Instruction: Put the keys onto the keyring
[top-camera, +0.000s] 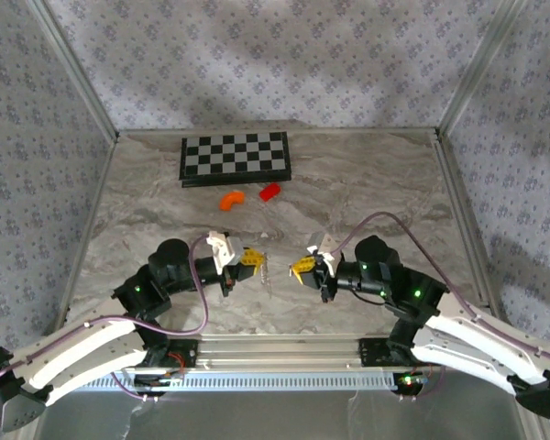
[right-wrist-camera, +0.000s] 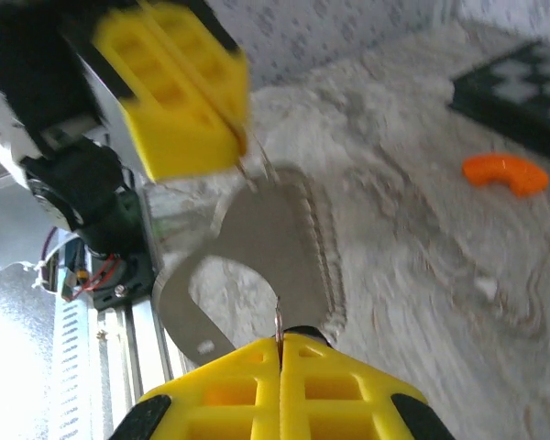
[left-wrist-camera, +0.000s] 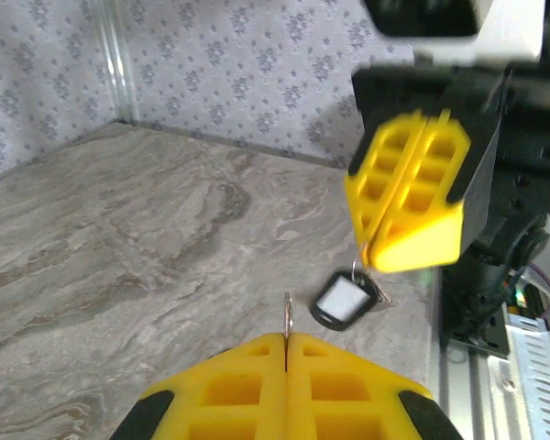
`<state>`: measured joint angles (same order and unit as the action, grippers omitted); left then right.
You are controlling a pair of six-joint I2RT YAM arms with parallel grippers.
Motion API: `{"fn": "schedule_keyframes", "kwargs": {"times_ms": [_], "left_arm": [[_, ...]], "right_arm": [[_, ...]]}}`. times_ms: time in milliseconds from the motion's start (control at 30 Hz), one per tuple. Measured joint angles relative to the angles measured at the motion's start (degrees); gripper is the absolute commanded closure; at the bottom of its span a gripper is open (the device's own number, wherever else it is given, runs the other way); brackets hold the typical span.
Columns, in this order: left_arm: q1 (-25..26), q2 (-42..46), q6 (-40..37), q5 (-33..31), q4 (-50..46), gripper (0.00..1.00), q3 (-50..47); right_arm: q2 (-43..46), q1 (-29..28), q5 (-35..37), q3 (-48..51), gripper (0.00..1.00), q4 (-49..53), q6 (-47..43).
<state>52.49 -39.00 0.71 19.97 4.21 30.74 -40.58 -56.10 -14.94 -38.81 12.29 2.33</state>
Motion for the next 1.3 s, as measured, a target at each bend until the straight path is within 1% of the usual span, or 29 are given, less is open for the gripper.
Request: {"fn": "schedule_keyframes", "kwargs": {"times_ms": [133, 300, 533, 700, 1300], "left_arm": [[0.57, 0.0, 0.0, 1.79, -0.85, 1.0, 0.61], [0.92, 0.0, 0.02, 3.5, -1.27, 1.0, 1.29], [1.27, 0.37, 0.02, 5.73, -1.22, 1.0, 1.57], [1.27, 0.37, 0.02, 6.64, -1.18, 1.0, 1.57], [1.31, 0.37, 0.46, 7.91, -0.96, 1.0, 1.57]], "right_arm": [[-2.58, -1.36, -0.76, -5.57, 1.0, 3.5, -4.72], [-4.44, -1.44, -1.42, -8.44, 1.0, 7.23, -7.69], [-4.87, -1.44, -3.41, -10.64, 1.0, 10.49, -8.46], [-6.82, -1.42, -5.09, -13.14, 1.0, 12.48, -8.63], [-8.94, -1.44, -5.68, -13.55, 1.0, 12.85, -8.57]]}}
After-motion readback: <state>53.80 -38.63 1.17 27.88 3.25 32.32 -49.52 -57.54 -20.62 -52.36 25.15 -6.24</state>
